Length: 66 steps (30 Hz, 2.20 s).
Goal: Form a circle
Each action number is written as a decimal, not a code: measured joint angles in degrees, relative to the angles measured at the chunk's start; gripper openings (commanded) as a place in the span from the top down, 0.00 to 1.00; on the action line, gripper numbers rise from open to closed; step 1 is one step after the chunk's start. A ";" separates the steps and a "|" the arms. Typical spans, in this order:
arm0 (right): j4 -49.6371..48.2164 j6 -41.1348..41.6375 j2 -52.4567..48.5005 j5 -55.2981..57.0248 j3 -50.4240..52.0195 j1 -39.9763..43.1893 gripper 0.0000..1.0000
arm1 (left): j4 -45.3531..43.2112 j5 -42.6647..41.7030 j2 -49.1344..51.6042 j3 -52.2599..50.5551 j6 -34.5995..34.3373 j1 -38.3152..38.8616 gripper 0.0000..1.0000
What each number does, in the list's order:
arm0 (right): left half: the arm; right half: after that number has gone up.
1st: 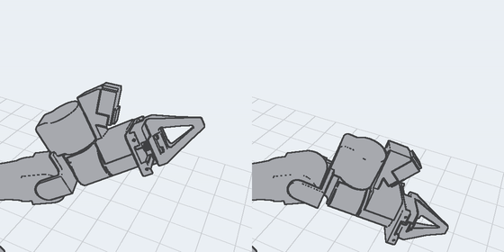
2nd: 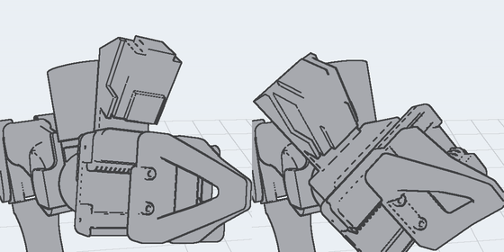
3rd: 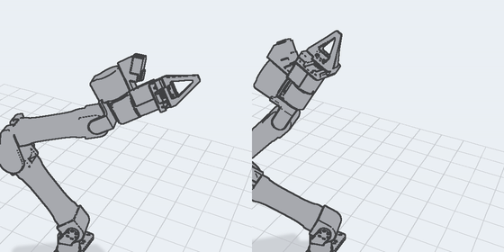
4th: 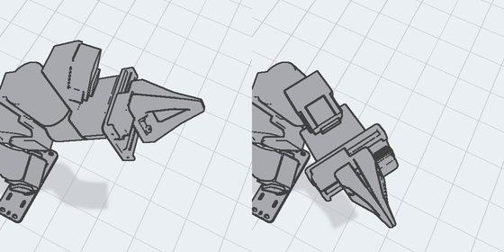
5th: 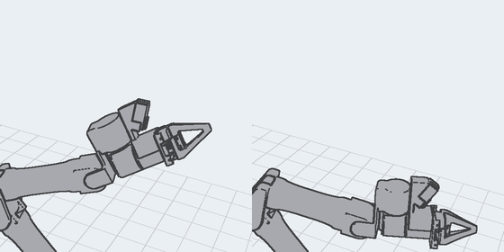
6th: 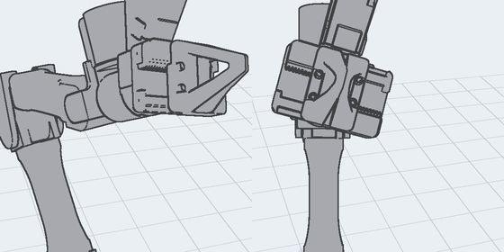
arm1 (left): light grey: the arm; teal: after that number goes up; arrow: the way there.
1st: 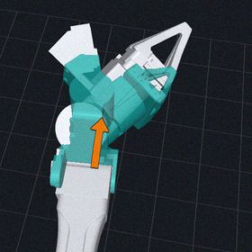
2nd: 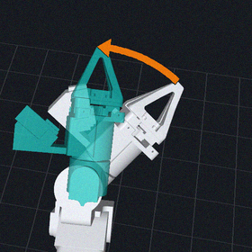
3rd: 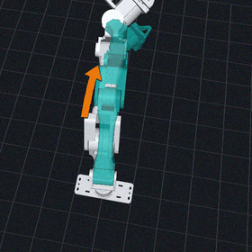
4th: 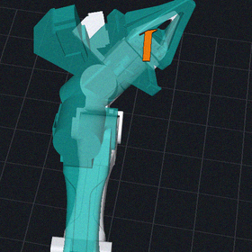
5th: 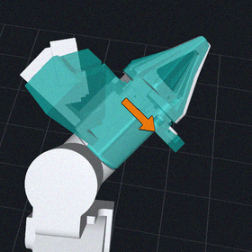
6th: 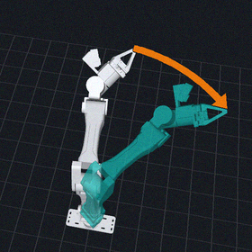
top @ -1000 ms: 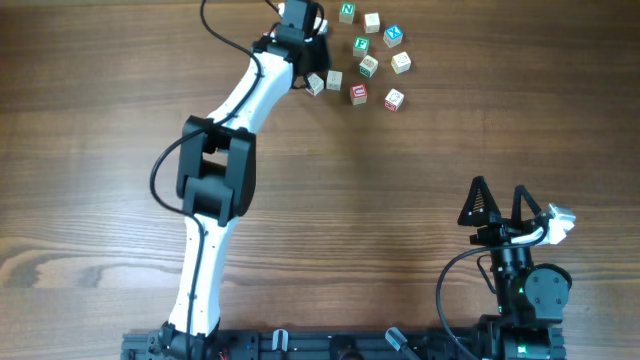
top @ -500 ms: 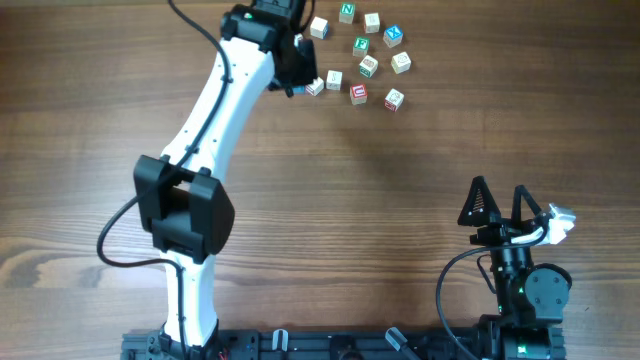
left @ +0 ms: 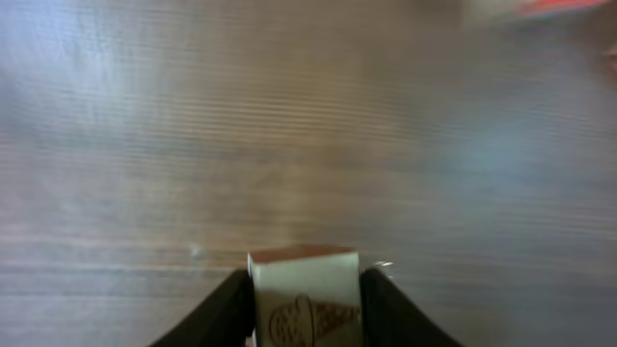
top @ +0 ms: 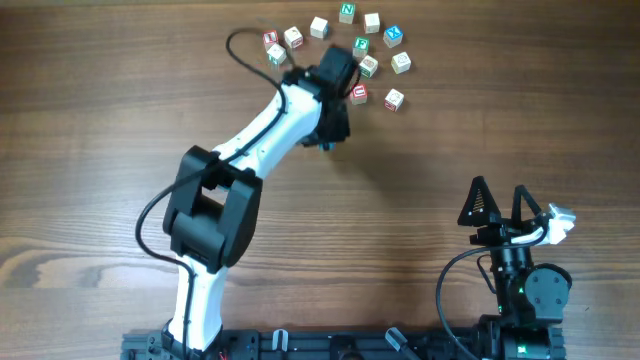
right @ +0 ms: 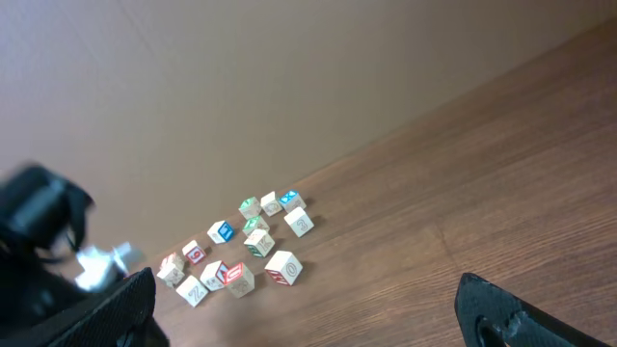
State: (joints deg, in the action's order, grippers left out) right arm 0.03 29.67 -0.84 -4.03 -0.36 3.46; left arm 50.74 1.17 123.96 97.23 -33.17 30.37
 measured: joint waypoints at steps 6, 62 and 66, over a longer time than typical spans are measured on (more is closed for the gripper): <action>0.00 0.00 0.00 0.00 0.00 0.00 0.00 | -7.04 1.18 0.00 -5.53 -4.11 -0.04 0.61; 0.00 0.00 0.00 0.00 0.02 0.00 0.00 | -9.77 1.95 0.00 -5.68 6.08 -0.04 0.70; 0.00 0.00 0.00 0.00 0.02 0.00 0.00 | -9.79 1.95 0.00 -5.68 6.75 -0.04 0.70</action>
State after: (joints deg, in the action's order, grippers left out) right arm 0.03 29.67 -0.84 -4.03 -0.34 3.46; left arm 40.95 3.11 123.96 91.55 -26.41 30.33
